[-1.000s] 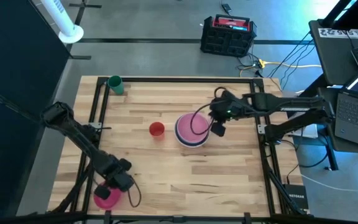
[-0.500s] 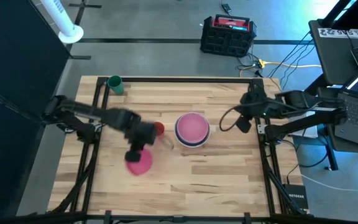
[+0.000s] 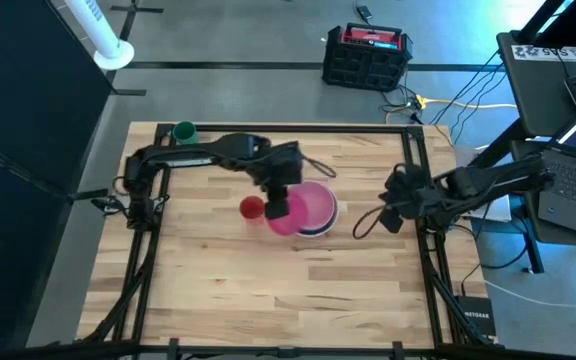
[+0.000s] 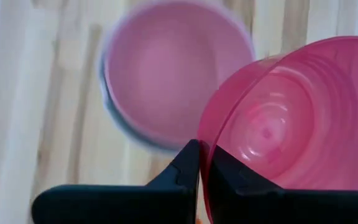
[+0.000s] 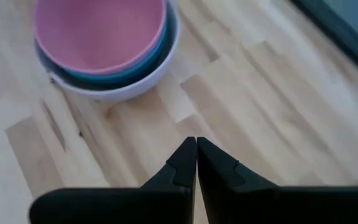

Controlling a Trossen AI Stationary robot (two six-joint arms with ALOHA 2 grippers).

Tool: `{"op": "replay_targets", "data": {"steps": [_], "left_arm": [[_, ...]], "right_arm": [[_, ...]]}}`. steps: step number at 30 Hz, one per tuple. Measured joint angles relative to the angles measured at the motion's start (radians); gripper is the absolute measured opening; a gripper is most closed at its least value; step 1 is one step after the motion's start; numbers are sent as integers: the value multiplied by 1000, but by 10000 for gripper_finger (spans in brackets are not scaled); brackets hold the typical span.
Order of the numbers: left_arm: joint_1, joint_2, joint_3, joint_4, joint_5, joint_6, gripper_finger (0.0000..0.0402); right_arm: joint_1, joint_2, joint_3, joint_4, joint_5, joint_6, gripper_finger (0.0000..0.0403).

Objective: Nest bowls inside each other
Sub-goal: Stack the pink bowl on top of the light pink bowl

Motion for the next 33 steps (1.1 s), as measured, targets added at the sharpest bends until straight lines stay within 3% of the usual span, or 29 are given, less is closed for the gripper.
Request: {"op": "replay_targets", "data": {"steps": [6,19,25,33], "left_arm": [[46,130,132,63,-15,30,0],[71,278,133,40,-11,94,0],[75,290,133,55,-8,135,0],[95,309,133,55,103,149,33]], "right_arm": [[50,-2,-96,109,-3,84,0],[71,-3,-101,117,-2,128,0],[72,-3,-101,119,-2,129,0],[71,-3,-101,121,-4,129,0]]}}
